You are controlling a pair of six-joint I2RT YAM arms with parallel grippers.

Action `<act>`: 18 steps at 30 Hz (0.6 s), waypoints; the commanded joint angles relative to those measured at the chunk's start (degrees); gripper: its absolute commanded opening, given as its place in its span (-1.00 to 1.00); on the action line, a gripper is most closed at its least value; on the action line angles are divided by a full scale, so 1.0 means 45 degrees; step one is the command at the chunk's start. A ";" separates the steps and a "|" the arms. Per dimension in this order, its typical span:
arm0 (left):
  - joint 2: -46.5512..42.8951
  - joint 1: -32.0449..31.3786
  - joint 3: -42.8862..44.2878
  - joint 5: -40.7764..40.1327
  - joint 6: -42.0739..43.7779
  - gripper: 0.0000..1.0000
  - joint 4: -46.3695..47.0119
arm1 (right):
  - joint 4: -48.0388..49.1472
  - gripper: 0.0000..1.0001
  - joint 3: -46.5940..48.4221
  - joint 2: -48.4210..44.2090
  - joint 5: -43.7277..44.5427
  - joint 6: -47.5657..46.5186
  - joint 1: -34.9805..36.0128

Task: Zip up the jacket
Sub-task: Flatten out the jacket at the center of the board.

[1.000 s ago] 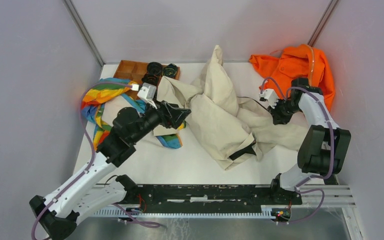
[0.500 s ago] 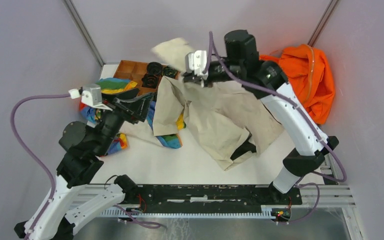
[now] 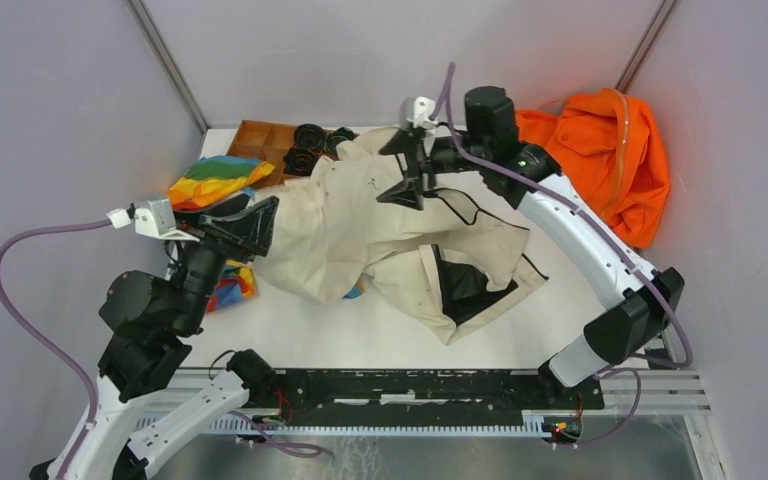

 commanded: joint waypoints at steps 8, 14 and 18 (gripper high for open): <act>0.2101 -0.0030 0.1071 -0.1044 -0.0159 0.50 -0.1524 | -0.0032 0.96 -0.6203 -0.3639 0.1447 -0.1167 -0.4069; 0.3241 -0.0030 0.0888 0.0153 -0.1110 0.59 -0.1772 | 0.0354 0.96 -0.8132 -0.3258 0.1465 -0.0868 -0.5538; 0.5538 -0.0009 0.0986 0.1327 -0.1547 0.62 -0.1364 | 0.0893 0.96 -0.8609 -0.2456 0.1484 -0.0892 -0.5607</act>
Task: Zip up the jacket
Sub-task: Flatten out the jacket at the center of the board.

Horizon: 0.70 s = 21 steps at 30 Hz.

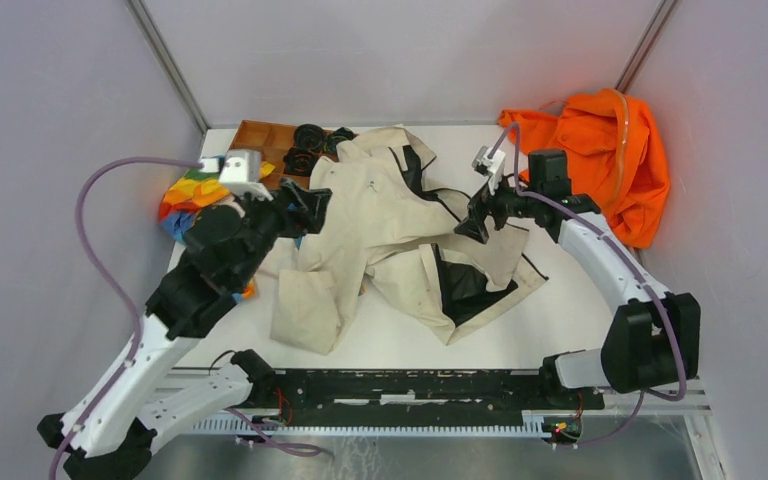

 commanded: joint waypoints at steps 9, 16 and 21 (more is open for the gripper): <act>0.5777 0.2513 0.1173 0.5361 -0.2980 0.59 0.0985 | 0.0941 0.36 0.0378 0.3166 -0.0832 0.0249 0.0698; 0.4808 0.3284 0.0564 0.5109 -0.2879 0.57 0.0717 | 0.3775 -0.77 -0.0079 0.0710 -0.4250 0.4912 0.4079; 0.3713 0.3416 0.0846 0.3338 -0.2502 0.56 -0.0038 | 0.8946 -0.56 -0.0587 0.0044 -0.4179 0.9748 0.6857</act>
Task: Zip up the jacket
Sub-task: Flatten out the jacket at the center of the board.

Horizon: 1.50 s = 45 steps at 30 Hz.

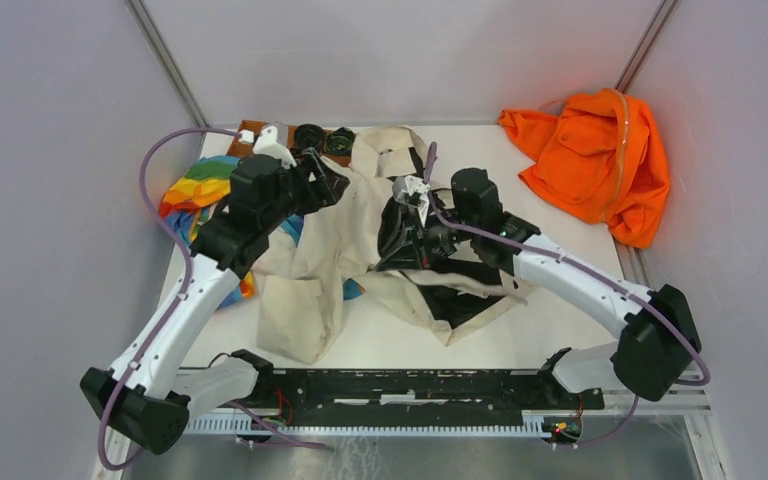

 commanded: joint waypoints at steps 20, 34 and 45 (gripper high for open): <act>-0.0140 0.0107 -0.0690 0.2049 0.0704 0.56 0.1060 | -0.7551 0.96 0.1905 -0.1359 0.0683 -0.9637 -0.1054; 0.7312 -0.4031 0.6011 -0.6954 0.1403 0.52 -0.4801 | -0.6424 0.96 0.3485 -0.1049 0.1921 -0.7519 -0.6722; 0.9978 -0.3966 0.7327 -0.8709 0.2782 0.47 -0.3769 | -0.5940 0.96 0.2255 -0.1308 0.1746 -0.6726 -0.8186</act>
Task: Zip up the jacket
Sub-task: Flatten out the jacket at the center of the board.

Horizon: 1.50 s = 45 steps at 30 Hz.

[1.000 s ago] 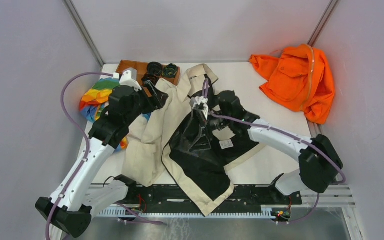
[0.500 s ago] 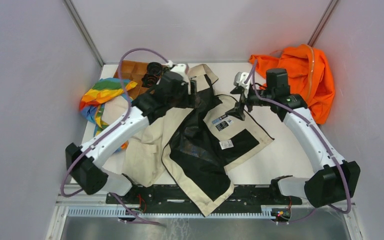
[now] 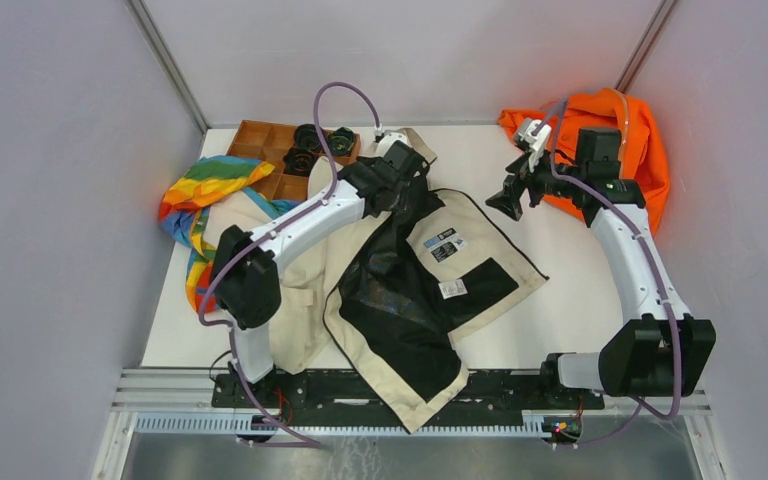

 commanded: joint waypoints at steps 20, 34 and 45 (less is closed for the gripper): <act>-0.1885 0.0572 -0.0755 0.2314 0.5285 -0.96 0.3493 | 0.6658 0.96 -0.0050 0.4409 -0.3436 -0.3340 -0.0315; -0.4520 0.2641 -0.2193 0.7405 0.5114 -0.96 0.2834 | 1.2440 0.96 0.3694 1.0125 -0.3540 -0.0332 0.0620; -0.5616 0.2670 -0.2473 0.8326 0.6110 -0.96 0.2029 | 1.3925 0.92 0.6764 1.2929 -0.2381 0.0749 0.1869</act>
